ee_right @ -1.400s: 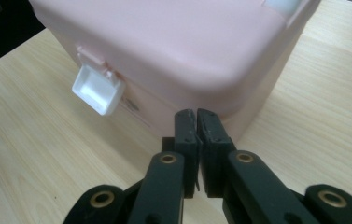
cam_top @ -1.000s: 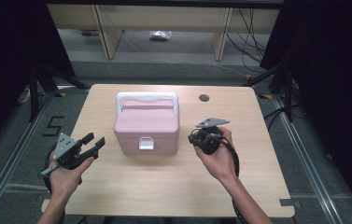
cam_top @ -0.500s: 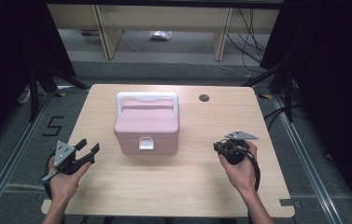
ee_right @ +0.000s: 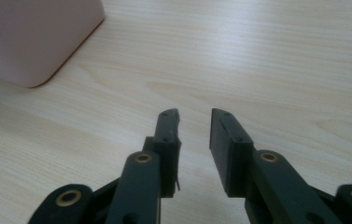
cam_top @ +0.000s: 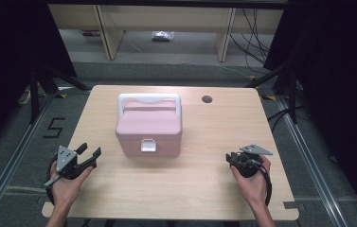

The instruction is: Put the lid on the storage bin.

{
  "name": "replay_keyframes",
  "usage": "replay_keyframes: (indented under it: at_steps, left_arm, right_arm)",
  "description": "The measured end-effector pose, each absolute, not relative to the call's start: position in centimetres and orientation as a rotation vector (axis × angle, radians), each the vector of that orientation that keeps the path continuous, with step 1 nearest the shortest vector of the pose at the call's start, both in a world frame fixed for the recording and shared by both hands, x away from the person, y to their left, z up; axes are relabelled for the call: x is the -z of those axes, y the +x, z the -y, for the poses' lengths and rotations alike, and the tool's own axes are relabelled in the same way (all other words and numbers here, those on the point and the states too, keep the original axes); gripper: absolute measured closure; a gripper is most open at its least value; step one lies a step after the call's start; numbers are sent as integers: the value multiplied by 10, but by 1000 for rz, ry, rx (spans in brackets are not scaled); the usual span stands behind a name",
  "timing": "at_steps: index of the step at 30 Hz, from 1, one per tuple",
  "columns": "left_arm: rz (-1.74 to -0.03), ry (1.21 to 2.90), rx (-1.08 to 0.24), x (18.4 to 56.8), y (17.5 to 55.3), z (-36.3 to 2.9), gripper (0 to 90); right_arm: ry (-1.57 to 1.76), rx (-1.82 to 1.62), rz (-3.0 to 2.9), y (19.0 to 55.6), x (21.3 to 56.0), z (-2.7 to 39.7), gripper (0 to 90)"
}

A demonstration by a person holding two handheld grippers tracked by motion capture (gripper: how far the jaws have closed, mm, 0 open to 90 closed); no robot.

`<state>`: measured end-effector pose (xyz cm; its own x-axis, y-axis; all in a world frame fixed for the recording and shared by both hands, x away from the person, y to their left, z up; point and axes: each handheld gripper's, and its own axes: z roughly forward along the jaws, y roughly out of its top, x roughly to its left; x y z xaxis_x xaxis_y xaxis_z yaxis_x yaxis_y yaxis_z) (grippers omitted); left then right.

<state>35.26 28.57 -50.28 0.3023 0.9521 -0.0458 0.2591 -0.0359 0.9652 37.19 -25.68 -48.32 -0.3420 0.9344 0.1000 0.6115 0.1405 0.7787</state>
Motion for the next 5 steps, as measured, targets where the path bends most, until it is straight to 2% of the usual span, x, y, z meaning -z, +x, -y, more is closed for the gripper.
replay_keyframes:
  at_steps: [5]
  left_arm:
    - [-1158, 1528, -829, 500, 351, -284, 398]
  right_arm:
    - [1480, -1080, -2025, 372, 485, 252, 696]
